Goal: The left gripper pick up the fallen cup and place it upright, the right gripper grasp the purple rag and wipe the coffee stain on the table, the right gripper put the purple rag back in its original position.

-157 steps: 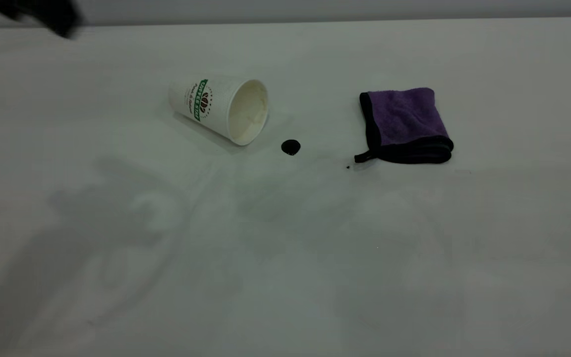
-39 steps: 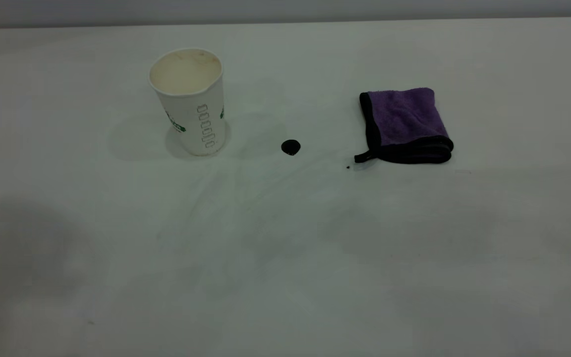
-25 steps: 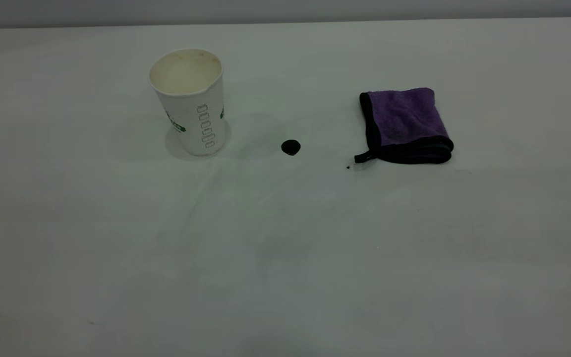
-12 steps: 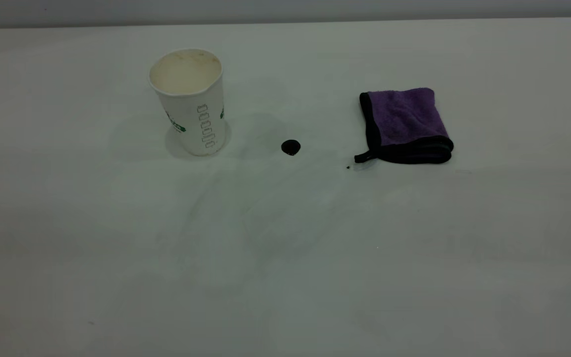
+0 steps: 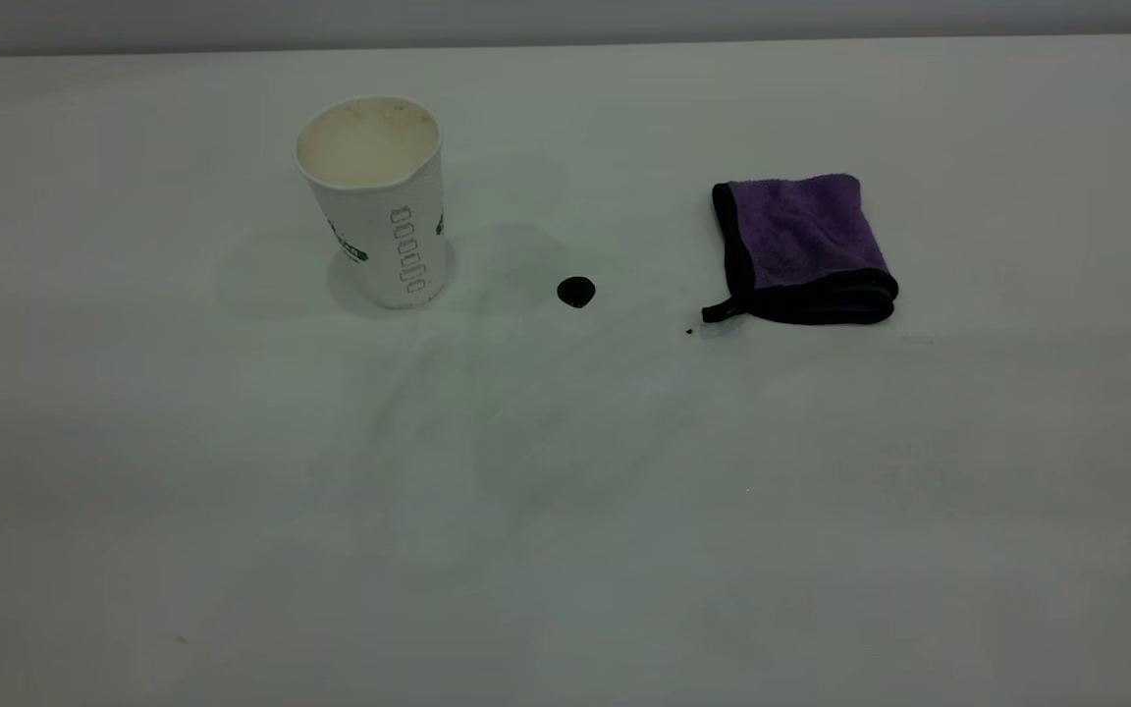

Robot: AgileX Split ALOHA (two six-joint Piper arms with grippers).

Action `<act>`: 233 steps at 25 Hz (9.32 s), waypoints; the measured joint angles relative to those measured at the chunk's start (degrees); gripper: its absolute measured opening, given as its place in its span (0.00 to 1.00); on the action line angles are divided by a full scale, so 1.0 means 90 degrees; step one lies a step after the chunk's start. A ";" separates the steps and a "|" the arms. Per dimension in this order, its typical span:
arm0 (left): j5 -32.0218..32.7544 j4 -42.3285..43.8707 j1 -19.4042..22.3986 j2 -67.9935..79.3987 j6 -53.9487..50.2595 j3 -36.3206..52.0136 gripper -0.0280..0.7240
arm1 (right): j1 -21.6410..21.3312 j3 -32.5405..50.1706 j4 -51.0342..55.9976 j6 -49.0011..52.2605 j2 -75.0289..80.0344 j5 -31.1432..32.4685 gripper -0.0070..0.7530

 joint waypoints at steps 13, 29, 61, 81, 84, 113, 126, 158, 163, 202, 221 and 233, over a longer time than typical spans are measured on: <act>0.0096 -0.0033 0.1177 -0.2181 -0.0010 0.0000 0.70 | 0.0000 -0.0150 0.0265 -0.0064 0.0395 -0.0058 0.53; 0.0150 -0.0040 0.1795 -0.2457 -0.0010 0.0000 0.70 | 0.0000 -0.1269 0.1550 -0.2114 0.6029 -0.2808 0.70; 0.0161 -0.0040 0.1795 -0.2457 -0.0010 0.0000 0.70 | 0.0767 -0.8275 0.0497 -0.1778 1.6037 -0.2680 0.70; 0.0167 -0.0040 0.1795 -0.2457 -0.0010 0.0000 0.70 | 0.0698 -0.8716 0.1561 -0.2401 1.6880 -0.2692 0.13; 0.0167 -0.0040 0.1795 -0.2457 -0.0010 0.0000 0.70 | 0.0830 -0.8716 0.2103 -0.2704 1.6907 -0.2806 0.11; 0.0167 -0.0040 0.1795 -0.2457 -0.0010 0.0000 0.70 | 0.2937 -0.8758 0.3215 -0.3277 1.7131 -0.1256 0.11; 0.0167 -0.0040 0.1795 -0.2457 -0.0010 0.0000 0.70 | 0.2880 -0.8966 0.3325 -0.2849 1.7165 -0.1940 0.12; 0.0167 -0.0040 0.1795 -0.2457 -0.0010 0.0000 0.70 | 0.2421 -0.9549 0.3119 -0.2412 1.7210 -0.1270 0.14; 0.0167 -0.0040 0.1795 -0.2457 -0.0010 0.0000 0.70 | 0.2045 -0.9549 0.2336 -0.2065 1.7210 -0.1489 0.14; 0.0167 -0.0045 0.1795 -0.2457 -0.0010 0.0000 0.70 | -0.0070 -0.9236 0.1403 -0.1593 1.4076 0.0406 0.48; 0.0167 -0.0045 0.1795 -0.2457 -0.0010 0.0000 0.70 | -0.0070 -0.2708 0.0363 -0.0764 0.7421 0.0547 0.48; 0.0167 -0.0045 0.1795 -0.2457 -0.0010 0.0000 0.70 | -0.0070 -0.0018 -0.0069 -0.0114 0.3640 -0.0150 0.48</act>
